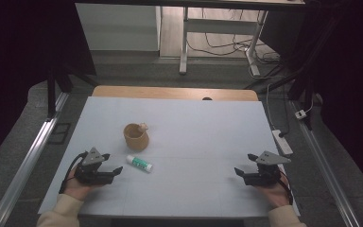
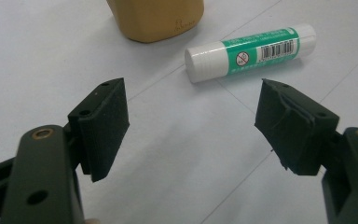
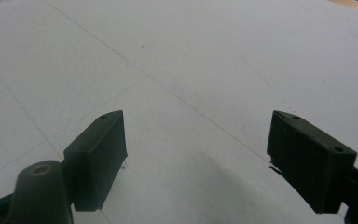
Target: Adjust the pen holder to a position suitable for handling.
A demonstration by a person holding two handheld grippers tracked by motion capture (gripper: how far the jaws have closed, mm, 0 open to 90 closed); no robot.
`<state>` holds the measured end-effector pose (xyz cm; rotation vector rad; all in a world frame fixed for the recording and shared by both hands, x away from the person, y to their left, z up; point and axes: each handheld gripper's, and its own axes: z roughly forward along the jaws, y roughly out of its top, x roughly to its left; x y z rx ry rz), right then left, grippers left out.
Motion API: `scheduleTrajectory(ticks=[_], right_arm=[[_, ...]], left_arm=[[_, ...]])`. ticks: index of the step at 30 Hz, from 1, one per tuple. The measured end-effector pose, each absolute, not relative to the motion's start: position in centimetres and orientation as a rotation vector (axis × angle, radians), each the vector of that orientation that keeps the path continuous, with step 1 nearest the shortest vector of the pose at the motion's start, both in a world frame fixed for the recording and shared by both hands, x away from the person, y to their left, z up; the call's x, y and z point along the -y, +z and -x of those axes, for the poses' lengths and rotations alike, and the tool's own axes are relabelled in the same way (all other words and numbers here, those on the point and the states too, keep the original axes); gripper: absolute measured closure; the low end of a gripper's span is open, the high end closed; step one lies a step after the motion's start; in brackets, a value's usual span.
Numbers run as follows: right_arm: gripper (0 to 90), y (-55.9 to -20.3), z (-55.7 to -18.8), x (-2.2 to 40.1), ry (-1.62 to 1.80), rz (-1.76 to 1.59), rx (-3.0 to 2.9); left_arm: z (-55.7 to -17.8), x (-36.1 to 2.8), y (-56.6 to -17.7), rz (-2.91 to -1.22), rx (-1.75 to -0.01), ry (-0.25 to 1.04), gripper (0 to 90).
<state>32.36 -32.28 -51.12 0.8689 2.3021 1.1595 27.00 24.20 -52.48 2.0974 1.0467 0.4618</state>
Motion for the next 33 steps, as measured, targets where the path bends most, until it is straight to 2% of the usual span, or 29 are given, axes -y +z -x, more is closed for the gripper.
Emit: scheduleTrajectory(ticks=[11,24,33], right_arm=[[20.0,-51.2,-32.3,32.2,1.152,-0.874,-2.297],[20.3,-51.2,-32.3,32.1,1.152,-0.872,-2.298],[20.4,-51.3,-32.3,32.1,1.142,-0.874,-2.306]], left_arm=[[-28.3,-24.1,-51.7,-2.088,-1.065,0.468,26.3],[-31.9,-24.5,-49.2,-2.050,-1.129,0.489,28.5],[-34.2,-25.3,-49.4,-2.045,-1.173,0.482,34.8]])
